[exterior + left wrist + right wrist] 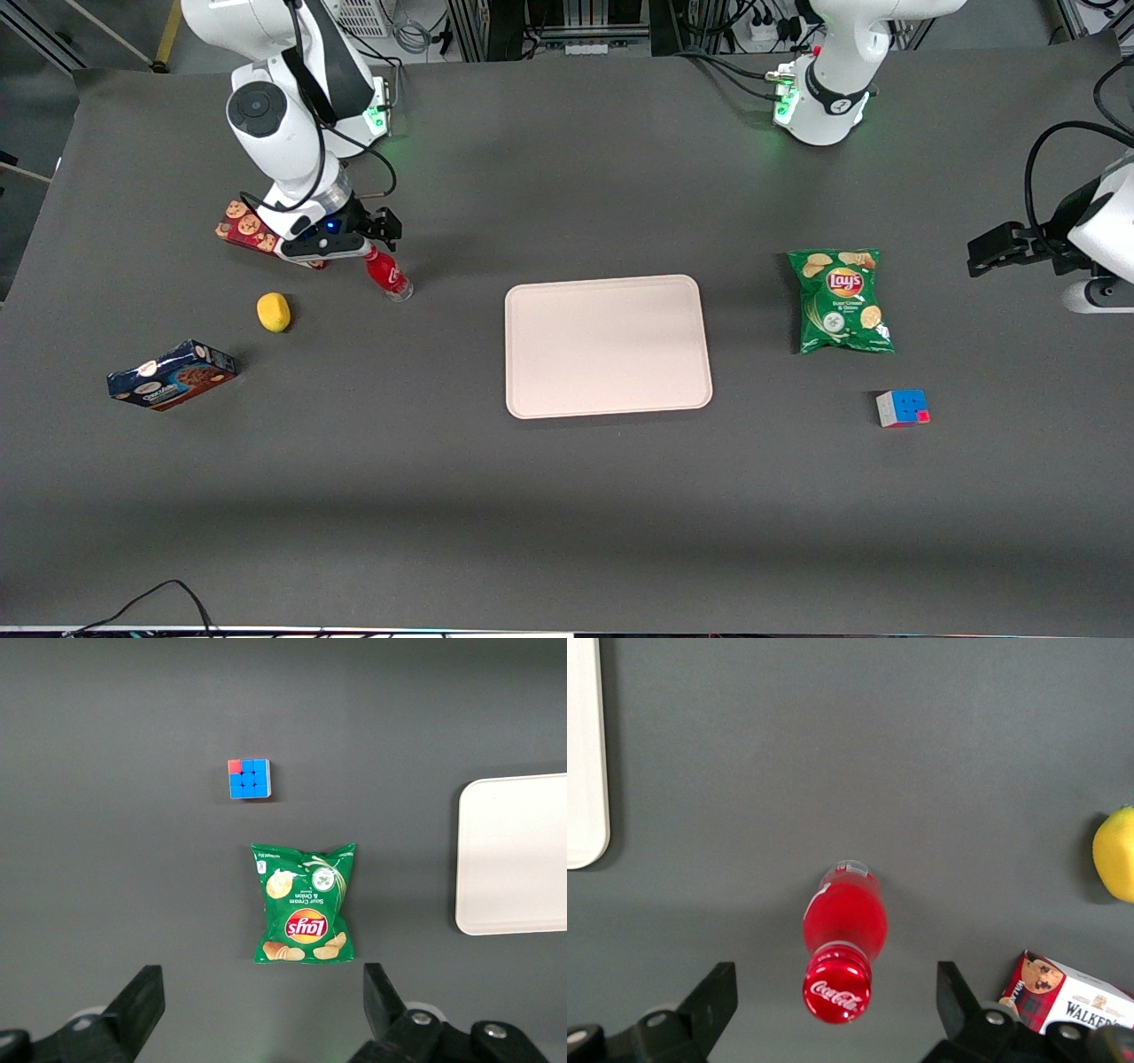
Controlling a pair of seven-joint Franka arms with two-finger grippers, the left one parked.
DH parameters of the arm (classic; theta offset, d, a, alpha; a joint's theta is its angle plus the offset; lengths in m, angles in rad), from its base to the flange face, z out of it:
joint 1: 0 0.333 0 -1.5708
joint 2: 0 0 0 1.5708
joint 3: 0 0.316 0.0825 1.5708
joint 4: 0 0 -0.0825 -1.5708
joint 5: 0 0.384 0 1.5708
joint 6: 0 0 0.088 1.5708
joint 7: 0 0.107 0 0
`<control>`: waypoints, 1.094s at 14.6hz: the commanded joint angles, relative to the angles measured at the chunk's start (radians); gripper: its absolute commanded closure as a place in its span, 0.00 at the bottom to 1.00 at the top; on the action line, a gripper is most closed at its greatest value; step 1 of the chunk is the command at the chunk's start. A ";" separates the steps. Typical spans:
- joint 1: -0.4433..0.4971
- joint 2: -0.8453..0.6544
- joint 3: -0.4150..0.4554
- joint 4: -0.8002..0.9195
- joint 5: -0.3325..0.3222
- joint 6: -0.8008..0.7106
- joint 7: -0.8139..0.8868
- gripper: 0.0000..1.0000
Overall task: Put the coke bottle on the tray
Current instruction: 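Lower the right gripper around the bottle and close on it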
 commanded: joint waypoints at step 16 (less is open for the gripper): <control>0.001 -0.023 0.009 0.040 0.019 -0.055 0.059 1.00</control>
